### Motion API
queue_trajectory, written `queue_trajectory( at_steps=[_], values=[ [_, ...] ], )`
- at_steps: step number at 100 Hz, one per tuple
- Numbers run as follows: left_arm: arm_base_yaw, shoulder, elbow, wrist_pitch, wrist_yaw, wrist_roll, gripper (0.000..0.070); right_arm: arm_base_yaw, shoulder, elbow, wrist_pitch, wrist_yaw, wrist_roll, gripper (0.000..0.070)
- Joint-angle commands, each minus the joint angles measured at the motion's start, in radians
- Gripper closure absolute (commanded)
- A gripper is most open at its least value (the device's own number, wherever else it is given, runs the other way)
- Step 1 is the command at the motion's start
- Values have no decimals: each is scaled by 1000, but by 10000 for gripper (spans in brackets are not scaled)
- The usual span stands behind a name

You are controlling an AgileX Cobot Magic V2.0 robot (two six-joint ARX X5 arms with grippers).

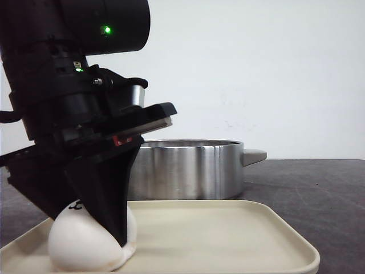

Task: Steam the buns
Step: 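Lower the left gripper onto the last panda bun and grasp it, then carry the bun with the left gripper into the pot and open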

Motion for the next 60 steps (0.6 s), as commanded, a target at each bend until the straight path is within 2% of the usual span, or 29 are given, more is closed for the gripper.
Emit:
queue_trajectory(
  at_steps=[1, 32, 45, 60],
  values=[
    [-10, -37, 53, 21, -31, 48, 700, 9, 13, 22, -4, 5, -28, 689],
    [79, -84, 227, 252, -167, 285, 700, 9, 13, 22, -6, 5, -36, 689],
    [149, -52, 227, 372, -167, 298, 700, 9, 13, 22, -5, 5, -36, 689],
    [214, 28, 227, 451, -149, 299, 700, 9, 13, 22, -5, 5, -35, 689]
  ],
)
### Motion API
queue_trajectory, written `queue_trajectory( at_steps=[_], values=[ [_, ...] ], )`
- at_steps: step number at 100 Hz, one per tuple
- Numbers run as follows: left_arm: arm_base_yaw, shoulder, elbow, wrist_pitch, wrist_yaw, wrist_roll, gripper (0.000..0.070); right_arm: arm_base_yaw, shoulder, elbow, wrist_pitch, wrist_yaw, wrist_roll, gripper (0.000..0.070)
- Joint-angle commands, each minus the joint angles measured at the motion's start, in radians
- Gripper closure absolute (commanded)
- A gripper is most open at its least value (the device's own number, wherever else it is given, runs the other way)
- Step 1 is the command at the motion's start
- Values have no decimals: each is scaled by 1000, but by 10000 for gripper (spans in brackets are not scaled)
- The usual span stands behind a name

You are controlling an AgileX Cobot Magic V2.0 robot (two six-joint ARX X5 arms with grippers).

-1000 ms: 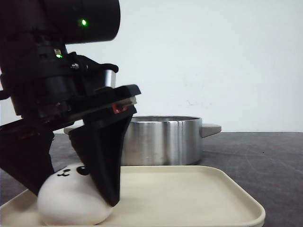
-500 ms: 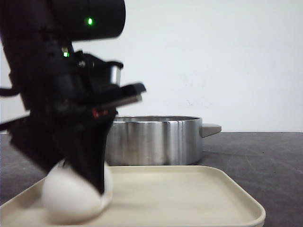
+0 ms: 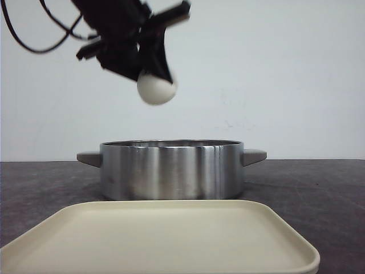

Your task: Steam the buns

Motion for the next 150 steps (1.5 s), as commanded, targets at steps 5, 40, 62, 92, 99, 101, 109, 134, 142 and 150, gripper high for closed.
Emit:
queue_trajectory(
  at_steps=[5, 40, 62, 92, 99, 101, 109, 134, 142, 150],
  values=[
    [30, 73, 9, 31, 32, 18, 700, 9, 11, 22, 9, 2, -10, 689],
    [89, 185, 9, 26, 49, 7, 239, 9, 11, 22, -40, 32, -6, 689],
    [89, 182, 35, -16, 49, 8, 184, 9, 13, 19, -90, 64, -13, 689],
    [100, 32, 140, -200, 31, -39, 617, 21, 10, -127, -113, 164, -58, 689],
    [115, -55, 139, -200, -2, -53, 700, 37, 10, -207, -65, 173, -60, 689],
    [119, -72, 139, -203, -8, -53, 700, 42, 8, -234, -45, 179, -60, 689],
    [146, -173, 138, -215, -28, -42, 700, 66, -8, -358, 74, 196, -66, 689],
    [307, -453, 105, -288, -58, -28, 700, 172, -44, -781, 584, 273, -89, 689],
    [372, -521, 76, -314, -59, -38, 700, 200, -44, -882, 734, 286, -86, 689],
    [413, -581, 40, -317, -61, -44, 700, 224, -44, -956, 879, 285, -81, 688]
  ],
)
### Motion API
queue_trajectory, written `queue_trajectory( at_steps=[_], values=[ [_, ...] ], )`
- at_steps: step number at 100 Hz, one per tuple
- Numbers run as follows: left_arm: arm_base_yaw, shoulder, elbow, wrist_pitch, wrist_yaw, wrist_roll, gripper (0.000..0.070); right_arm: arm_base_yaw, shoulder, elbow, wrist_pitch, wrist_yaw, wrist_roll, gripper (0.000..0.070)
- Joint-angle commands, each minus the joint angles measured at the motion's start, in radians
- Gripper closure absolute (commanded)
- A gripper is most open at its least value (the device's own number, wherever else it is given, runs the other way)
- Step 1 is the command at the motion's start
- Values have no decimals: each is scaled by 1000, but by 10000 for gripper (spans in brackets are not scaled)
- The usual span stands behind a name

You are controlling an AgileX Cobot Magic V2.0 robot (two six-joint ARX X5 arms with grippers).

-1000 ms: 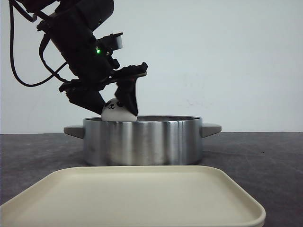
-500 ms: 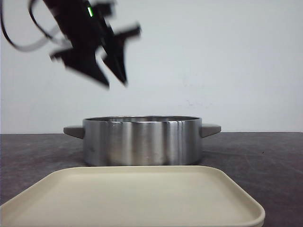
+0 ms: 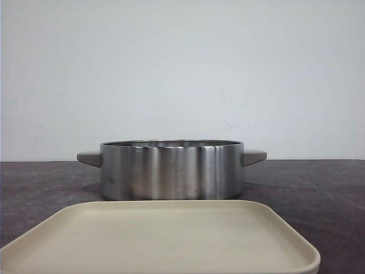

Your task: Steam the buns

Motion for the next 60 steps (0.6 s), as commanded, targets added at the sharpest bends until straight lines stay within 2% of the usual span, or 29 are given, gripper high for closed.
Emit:
queue_trajectory(
  at_steps=[1, 7, 16, 33, 60],
  values=[
    [16, -21, -15, 1, -5, 0, 700, 26, 5, -33, 150, 5, -3, 689],
    [34, -51, -29, -2, -36, 5, 700, 39, 5, -55, 210, 5, -3, 688],
    [38, -76, -29, -20, -83, 4, 700, 40, 5, -55, 234, 1, -3, 689],
    [38, -103, -29, -26, -85, 4, 700, 39, 5, -55, 293, 5, -3, 689],
    [38, -117, -29, -21, -85, 4, 700, 39, 5, -55, 299, 5, -3, 688]
  ],
)
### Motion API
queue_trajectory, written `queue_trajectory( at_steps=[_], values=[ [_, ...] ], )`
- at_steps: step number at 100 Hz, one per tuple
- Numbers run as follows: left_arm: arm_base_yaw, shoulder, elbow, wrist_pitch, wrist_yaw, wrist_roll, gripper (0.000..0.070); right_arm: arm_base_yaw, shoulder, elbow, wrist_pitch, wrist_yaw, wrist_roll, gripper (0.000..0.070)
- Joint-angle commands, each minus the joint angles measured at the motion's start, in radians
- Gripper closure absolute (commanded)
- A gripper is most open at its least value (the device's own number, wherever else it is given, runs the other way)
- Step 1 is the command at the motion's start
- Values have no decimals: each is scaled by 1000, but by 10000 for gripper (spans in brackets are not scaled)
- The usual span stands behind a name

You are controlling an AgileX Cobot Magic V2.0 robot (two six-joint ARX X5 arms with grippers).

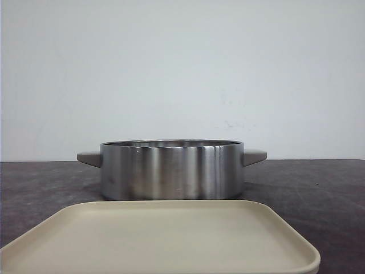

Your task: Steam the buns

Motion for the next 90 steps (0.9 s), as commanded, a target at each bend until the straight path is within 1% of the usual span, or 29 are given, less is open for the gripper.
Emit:
queue_trajectory(
  at_steps=[1, 22, 28, 39, 43, 47, 55, 61, 66, 70, 79, 90],
  values=[
    [-2, 3, 12, 14, -5, 3, 700, 11, 8, 16, 10, 0, -3, 688],
    [-2, 3, 12, 14, -5, 3, 700, 14, 8, 16, -2, 0, -3, 688],
    [-2, 3, 12, 14, -5, 3, 700, 16, -21, 16, -29, -2, -4, 688],
    [-2, 3, 12, 14, -5, 3, 700, 16, -58, 16, -34, 1, -3, 688],
    [-2, 3, 12, 14, -5, 3, 700, 11, -82, 15, -53, 2, -3, 688],
    [-2, 3, 12, 14, -5, 3, 700, -2, -114, 13, -114, 4, -3, 688],
    [-2, 3, 12, 15, -5, 3, 700, -54, -193, 5, -280, 5, -6, 688],
    [-2, 2, 12, 14, -5, 3, 700, -111, -267, -23, -387, 1, -41, 688],
    [-2, 2, 12, 14, -5, 3, 700, -154, -322, -58, -418, 3, -61, 688],
    [-2, 2, 12, 14, -5, 3, 700, -200, -377, -100, -426, 5, -84, 688],
    [-2, 2, 12, 14, -5, 3, 700, -305, -512, -218, -400, -2, -117, 688],
    [-2, 2, 12, 14, -5, 3, 700, -449, -681, -388, -311, -19, -119, 688]
  ],
)
